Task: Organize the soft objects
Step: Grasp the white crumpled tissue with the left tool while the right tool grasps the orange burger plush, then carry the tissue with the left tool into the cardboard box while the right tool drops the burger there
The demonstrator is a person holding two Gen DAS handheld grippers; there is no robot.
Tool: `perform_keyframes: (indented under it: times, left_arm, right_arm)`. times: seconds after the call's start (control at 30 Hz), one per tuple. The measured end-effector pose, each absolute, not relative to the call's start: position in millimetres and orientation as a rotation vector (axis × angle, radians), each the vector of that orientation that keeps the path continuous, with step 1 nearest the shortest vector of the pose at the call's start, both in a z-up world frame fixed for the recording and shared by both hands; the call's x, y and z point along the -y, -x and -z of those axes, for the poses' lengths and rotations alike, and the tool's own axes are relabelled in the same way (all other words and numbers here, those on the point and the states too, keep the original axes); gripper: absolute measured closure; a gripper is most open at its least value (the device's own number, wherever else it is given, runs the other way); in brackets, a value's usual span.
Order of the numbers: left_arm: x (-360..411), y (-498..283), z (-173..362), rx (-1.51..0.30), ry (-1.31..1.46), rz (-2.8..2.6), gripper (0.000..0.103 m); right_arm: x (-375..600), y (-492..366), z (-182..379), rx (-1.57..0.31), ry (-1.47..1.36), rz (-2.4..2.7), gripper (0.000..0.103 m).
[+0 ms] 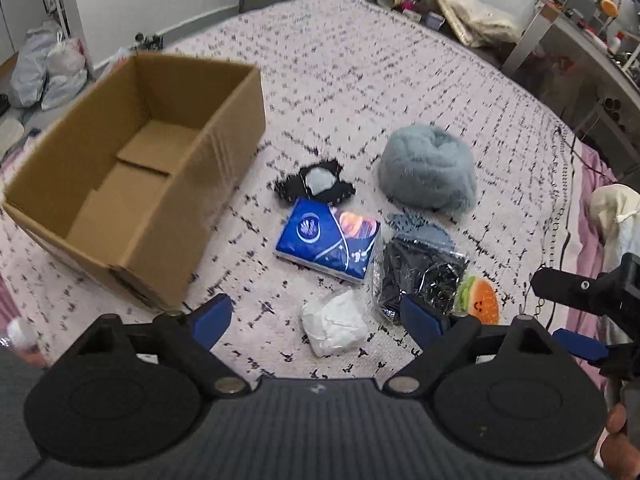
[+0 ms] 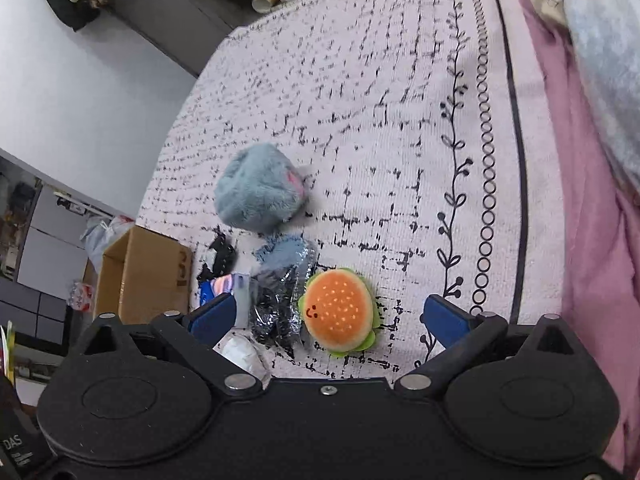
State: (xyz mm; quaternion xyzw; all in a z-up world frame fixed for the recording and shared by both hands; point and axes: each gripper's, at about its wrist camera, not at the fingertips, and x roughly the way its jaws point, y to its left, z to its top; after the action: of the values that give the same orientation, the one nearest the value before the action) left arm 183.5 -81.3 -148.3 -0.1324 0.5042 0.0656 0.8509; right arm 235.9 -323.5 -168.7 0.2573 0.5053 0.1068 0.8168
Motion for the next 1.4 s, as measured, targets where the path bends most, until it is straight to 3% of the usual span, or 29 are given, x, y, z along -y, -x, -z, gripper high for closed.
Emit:
perform_keyframes:
  times: [0.2,0.47,0.57,0.63,0.7,0.93,1.4]
  left_arm:
    - [81,-197,176,-1.121,0.338,-0.157,0.029]
    - [83,-206,201,-1.178,0.378,-0.162,0.039]
    - [82,-210,203,-1.183,0.388,-0.185,0.054]
    - [82,-212,202,-1.182,0.398,-0.177,0.056]
    - [83,-212,200,-1.180,0.414,-0.167,0.056]
    - [83,-202,177,-1.121,0.428,-0.140,0.057]
    - [43,-164,122,-0.991,0.484,-0.154,0.057]
  right_arm:
    - [317,-250,188,-1.119,-0.500,-0.195,0.021]
    - [303,-257,204,-1.179,-0.423,-0.206,0.023]
    - [302,-261,211,-1.194,-0.430,-0.209,0.036]
    - [300,-263,214,-1.204,-0.423,-0.217,0.045]
    - [297,-264,214,-1.200,-0.386,-0.206,0.065]
    - [303,-257,206,-1.154,-0.427,-0.216,0.073]
    - [330,-229,175,-1.000,-0.547,-0.200,0.074]
